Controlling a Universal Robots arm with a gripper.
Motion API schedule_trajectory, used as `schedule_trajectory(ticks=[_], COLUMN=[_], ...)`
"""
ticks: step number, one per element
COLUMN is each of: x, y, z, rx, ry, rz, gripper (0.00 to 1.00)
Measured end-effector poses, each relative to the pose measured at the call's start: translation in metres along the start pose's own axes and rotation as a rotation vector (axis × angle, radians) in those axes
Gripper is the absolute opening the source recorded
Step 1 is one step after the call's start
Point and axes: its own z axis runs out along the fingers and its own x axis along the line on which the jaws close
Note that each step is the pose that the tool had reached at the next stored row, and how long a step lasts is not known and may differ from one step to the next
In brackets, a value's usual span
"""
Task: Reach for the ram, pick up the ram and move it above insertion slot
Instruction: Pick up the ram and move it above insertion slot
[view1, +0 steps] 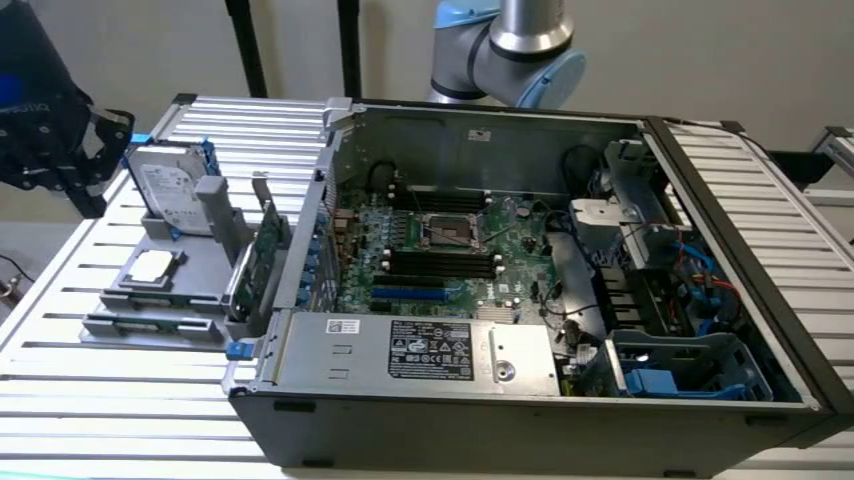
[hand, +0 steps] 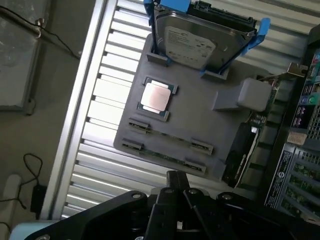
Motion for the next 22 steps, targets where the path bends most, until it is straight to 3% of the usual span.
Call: schedule_trajectory(ticks=[22], x=[0.0], y=[-0.0002], z=[0.0029], rx=[0.0026], ry=[0.0167], rz=[-0.399], gripper=[0.11])
